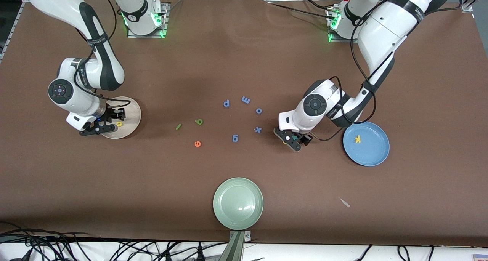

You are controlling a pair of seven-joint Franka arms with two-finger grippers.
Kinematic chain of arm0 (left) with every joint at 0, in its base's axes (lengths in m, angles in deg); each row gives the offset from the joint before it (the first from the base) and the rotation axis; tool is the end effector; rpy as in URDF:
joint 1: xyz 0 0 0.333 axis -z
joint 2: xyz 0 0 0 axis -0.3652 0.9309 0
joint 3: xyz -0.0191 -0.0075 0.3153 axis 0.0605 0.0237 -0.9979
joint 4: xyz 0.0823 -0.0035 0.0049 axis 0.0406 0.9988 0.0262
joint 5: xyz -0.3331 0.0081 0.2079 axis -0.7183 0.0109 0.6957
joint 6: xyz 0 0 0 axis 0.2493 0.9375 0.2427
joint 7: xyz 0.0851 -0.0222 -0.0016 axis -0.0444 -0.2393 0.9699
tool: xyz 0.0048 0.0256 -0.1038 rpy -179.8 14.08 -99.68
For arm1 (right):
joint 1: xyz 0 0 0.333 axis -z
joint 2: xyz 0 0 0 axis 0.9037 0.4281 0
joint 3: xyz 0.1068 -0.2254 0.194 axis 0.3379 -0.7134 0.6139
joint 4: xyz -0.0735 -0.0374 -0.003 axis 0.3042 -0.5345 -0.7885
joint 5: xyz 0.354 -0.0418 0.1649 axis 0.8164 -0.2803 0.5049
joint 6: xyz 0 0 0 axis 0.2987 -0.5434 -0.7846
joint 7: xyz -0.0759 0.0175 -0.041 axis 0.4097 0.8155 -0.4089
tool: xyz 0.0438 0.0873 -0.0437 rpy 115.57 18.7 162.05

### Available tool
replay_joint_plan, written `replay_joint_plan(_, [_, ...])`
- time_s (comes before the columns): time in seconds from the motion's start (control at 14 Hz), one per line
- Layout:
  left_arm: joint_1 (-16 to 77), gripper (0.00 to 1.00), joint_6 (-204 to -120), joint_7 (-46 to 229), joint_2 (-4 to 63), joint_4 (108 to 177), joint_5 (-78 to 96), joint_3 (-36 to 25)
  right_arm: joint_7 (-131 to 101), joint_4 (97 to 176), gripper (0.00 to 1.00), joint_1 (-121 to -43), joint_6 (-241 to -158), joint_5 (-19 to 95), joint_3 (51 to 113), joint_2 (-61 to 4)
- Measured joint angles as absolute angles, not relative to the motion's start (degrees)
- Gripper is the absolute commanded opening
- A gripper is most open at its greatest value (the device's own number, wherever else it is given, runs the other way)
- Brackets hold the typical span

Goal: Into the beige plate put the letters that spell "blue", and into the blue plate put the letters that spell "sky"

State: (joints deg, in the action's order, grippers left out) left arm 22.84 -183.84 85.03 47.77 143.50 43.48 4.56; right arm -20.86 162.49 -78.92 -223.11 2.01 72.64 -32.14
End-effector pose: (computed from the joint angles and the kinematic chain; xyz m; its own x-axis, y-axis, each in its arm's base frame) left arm 0.5831 -0.3025 0.1695 0.7381 -0.6745 0.0174 -0.6745 -0.7371 0.0408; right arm 0.5556 -0.0050 0.2298 0.9814 0.1674 -0.0937 0.1731 -0.9833 0.0562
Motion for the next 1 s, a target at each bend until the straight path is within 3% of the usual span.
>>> replay_joint_plan(0.21, [22.0,0.65,-184.7,81.9,48.4,143.4,43.5,4.4,-12.5,161.1,1.0,-79.4,-221.4,4.3,74.6,-33.9])
replay_joint_plan(0.43, [21.2,0.26,-184.8,78.7,48.3,143.2,43.6,4.6,1.9,159.4,1.0,-80.2,-220.8,4.4,80.0,-34.0])
replay_joint_plan(0.57, [21.1,0.1,-184.8,78.1,48.3,143.1,43.6,4.8,11.8,158.5,1.0,-81.8,-220.8,4.4,82.7,-33.5])
replay_joint_plan(1.0, [20.4,0.06,-184.7,77.8,47.7,142.8,43.6,4.9,36.5,156.6,1.0,-89.1,-223.7,4.4,83.6,-28.6])
